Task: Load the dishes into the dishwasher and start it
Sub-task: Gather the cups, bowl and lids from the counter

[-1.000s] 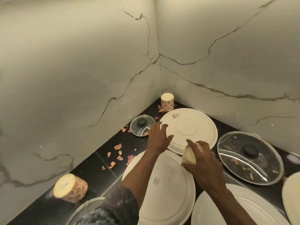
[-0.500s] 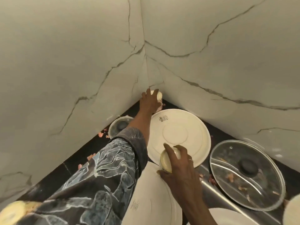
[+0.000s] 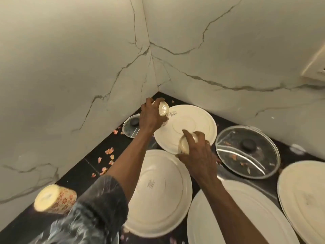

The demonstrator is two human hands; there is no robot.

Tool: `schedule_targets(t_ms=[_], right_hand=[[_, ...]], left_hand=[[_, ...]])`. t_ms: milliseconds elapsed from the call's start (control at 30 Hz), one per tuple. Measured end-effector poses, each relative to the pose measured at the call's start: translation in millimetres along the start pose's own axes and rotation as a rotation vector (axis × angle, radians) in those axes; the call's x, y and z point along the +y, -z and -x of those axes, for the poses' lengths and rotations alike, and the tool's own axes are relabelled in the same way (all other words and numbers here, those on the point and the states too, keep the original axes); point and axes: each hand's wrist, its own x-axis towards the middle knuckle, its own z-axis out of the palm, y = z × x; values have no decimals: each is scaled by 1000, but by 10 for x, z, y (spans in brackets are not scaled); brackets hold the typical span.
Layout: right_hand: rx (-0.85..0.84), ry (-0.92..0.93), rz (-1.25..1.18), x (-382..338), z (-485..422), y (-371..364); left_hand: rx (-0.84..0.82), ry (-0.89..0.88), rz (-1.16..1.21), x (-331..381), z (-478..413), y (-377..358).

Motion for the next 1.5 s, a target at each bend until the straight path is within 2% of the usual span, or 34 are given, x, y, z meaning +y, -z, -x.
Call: schedule_targets(t_ms=[200, 433, 733, 867, 1100, 1267, 1500], right_hand=[[54, -16, 55, -12, 577, 150], [94, -85, 85, 137, 1625, 413], [94, -484, 62, 841, 3491, 868], [216, -579, 62, 1069, 4295, 1033], [280, -675, 79, 1538, 5841, 1268], [336, -843, 6, 1942, 7048, 1416], [510, -1120, -80, 2225, 8570, 1143]], left_hand=[[-86, 12, 64, 35, 1516, 314], [-168, -154, 139, 257, 2601, 382], [-416, -463, 237, 969, 3729, 115], [-505, -613, 231, 1417, 4383, 2], [-605, -842, 212, 2259, 5767, -249], [-698, -988, 224, 2801, 6891, -526], [-961, -1234, 104, 3421, 8180, -855]])
